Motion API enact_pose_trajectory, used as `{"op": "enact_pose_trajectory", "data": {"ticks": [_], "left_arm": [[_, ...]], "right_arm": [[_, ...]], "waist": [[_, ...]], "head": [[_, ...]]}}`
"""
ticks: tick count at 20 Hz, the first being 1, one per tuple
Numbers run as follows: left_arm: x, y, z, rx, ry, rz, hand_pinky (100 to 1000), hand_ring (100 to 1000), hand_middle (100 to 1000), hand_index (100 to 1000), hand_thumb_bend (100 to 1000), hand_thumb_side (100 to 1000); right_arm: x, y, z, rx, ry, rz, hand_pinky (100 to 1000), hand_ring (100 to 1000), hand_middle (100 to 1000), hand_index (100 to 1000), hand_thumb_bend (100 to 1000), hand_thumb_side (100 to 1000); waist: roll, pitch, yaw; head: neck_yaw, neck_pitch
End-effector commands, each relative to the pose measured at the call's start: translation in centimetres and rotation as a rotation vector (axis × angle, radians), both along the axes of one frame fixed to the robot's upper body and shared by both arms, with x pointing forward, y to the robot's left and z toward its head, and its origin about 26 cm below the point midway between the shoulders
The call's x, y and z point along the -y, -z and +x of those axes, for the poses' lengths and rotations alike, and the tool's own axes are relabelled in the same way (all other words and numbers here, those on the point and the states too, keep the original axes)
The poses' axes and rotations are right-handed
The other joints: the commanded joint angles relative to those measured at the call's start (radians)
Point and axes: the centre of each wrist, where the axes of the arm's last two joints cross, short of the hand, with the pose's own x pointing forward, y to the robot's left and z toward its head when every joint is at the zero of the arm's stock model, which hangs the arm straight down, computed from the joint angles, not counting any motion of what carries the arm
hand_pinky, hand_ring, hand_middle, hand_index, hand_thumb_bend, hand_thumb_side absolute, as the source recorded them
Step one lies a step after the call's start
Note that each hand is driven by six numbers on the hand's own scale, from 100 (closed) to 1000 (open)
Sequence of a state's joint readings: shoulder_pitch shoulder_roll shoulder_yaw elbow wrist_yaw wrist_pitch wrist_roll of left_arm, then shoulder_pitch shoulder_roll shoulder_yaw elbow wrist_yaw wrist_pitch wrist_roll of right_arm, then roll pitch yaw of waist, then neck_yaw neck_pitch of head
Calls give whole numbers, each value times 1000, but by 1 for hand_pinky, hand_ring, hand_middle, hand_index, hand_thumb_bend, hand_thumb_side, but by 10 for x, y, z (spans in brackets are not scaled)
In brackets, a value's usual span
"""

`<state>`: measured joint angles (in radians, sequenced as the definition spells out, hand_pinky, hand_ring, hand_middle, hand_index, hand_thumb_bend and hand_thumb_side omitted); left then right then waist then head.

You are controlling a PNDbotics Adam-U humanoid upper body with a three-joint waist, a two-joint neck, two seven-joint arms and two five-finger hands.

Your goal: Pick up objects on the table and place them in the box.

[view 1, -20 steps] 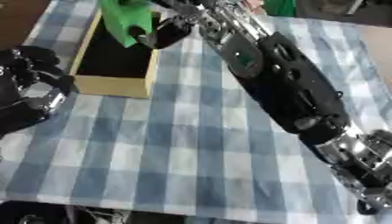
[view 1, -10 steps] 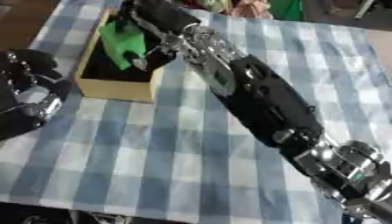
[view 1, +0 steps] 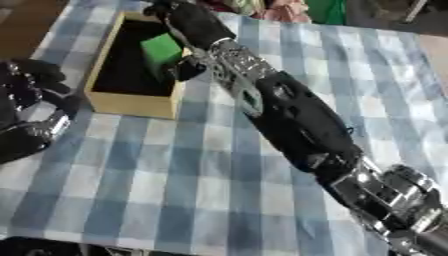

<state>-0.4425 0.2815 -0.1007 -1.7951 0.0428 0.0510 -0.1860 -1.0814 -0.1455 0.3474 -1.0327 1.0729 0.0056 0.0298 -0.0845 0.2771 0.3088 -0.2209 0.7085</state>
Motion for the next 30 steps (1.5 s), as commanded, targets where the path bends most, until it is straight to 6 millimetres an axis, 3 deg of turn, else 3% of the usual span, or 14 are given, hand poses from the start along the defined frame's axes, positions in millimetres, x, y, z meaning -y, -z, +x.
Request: {"op": "enact_pose_trajectory", "data": {"ticks": [1, 5, 13, 20, 26, 30], "left_arm": [[1, -8, -2, 29, 9, 5, 558, 617, 594, 689, 390, 100], [0, -7, -2, 24, 6, 6, 558, 617, 594, 689, 390, 100], [-8, 2, -2, -2, -26, 12, 557, 617, 594, 688, 388, 100], [-16, 8, -3, -17, -65, 10, 557, 618, 594, 688, 386, 100], [-19, 10, -4, -24, -81, 8, 556, 618, 594, 688, 384, 100], [-20, 12, -4, -27, -87, 6, 556, 618, 594, 688, 382, 100]], "right_arm": [[2, -14, -1, 49, 18, 14, 763, 865, 938, 962, 571, 159], [3, -21, -3, 83, 32, 39, 747, 854, 925, 956, 567, 149], [27, -76, -24, 242, 36, 204, 689, 814, 829, 909, 514, 100], [77, -110, -51, 322, 66, 323, 653, 795, 793, 885, 485, 100], [126, -116, -65, 323, 185, 453, 626, 784, 778, 873, 474, 100], [155, -111, -57, 281, 295, 569, 606, 775, 768, 867, 461, 100]], "waist": [[7, -22, -2], [7, -26, -6], [2, -47, -45], [6, -59, -92], [15, -59, -123], [25, -59, -137]], "head": [[3, -13], [5, -10], [30, 10], [70, 19], [85, 21], [86, 25]]}}
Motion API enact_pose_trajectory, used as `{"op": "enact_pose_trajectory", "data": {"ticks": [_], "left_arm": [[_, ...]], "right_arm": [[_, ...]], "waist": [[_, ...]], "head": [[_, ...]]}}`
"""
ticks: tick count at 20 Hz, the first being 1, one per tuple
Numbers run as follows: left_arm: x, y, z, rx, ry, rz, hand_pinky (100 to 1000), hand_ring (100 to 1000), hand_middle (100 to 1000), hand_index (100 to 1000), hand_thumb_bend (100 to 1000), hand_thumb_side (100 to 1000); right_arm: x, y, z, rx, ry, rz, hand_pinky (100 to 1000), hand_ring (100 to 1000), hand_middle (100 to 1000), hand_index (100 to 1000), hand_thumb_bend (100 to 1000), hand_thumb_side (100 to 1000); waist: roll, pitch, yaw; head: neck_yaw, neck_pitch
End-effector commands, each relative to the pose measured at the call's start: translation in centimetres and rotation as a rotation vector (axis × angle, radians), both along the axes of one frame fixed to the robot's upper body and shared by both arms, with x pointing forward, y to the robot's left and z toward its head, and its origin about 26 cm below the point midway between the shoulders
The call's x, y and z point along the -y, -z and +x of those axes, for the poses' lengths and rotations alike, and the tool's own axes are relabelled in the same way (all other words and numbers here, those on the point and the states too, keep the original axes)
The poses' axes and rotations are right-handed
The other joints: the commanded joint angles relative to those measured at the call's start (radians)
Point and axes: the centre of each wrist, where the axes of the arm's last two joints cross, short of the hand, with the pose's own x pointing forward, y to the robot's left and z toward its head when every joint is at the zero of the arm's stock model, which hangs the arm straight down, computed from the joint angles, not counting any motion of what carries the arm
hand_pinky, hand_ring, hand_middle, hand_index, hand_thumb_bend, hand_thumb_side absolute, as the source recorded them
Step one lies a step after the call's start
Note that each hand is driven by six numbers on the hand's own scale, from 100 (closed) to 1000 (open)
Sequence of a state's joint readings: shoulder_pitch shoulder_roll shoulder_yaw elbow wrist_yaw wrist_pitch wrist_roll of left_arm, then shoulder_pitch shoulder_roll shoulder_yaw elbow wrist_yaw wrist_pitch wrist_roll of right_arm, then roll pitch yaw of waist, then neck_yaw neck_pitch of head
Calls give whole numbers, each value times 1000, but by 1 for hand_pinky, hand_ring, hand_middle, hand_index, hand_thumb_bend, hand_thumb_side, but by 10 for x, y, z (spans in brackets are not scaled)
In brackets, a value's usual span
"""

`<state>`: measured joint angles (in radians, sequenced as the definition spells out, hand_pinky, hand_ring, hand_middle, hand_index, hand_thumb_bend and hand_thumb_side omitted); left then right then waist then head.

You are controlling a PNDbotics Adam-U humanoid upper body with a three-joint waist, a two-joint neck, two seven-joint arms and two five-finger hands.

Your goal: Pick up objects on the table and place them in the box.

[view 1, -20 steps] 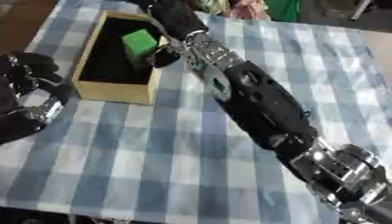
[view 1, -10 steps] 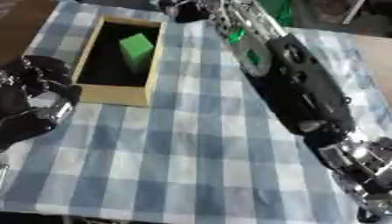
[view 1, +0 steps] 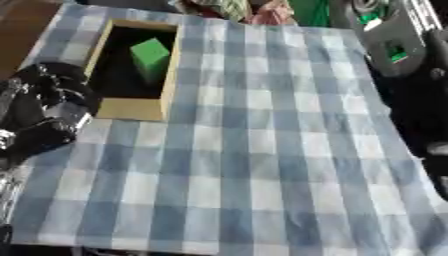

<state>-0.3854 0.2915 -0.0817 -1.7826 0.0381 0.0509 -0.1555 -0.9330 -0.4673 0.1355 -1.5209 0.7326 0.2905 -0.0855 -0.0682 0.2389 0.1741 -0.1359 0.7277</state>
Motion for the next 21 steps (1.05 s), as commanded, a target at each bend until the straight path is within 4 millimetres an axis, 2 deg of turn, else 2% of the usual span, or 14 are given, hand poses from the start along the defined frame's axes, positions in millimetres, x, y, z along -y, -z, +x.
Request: {"op": "enact_pose_trajectory", "data": {"ticks": [1, 4, 5, 9, 12, 15, 21], "left_arm": [[-6, -7, -1, 24, -15, 18, 556, 618, 594, 688, 381, 100], [-6, -7, -1, 23, -14, 20, 556, 618, 594, 688, 381, 100], [-6, -7, -1, 23, -15, 20, 557, 618, 594, 688, 378, 100], [-8, -5, -1, 17, -22, 18, 557, 618, 594, 688, 374, 100], [-7, -4, -1, 11, -21, 17, 557, 619, 594, 688, 372, 100], [-8, -3, -1, 9, -23, 16, 556, 619, 594, 688, 370, 100], [-8, -2, -1, 6, -27, 14, 556, 625, 598, 688, 366, 100]], "right_arm": [[28, -12, 3, -8, 43, 124, 600, 773, 764, 865, 458, 100], [50, -4, 13, -56, -133, 361, 600, 773, 764, 865, 458, 100], [55, 0, 16, -61, -160, 415, 581, 760, 753, 857, 338, 117], [97, 25, 28, -98, -46, 610, 573, 756, 748, 850, 283, 116], [119, 42, 35, -97, 10, 693, 572, 762, 753, 848, 259, 146], [135, 61, 41, -92, 51, 756, 581, 782, 767, 852, 246, 194], [160, 96, 46, -108, 83, 857, 587, 795, 779, 854, 234, 221]], "waist": [[11, -21, -5], [10, -21, -6], [13, -19, -9], [21, -20, -19], [22, -18, -22], [24, -18, -25], [26, -22, -29]], "head": [[1, 7], [-1, 8], [0, 5], [1, 2], [-1, -3], [-2, -11], [-11, -21]]}}
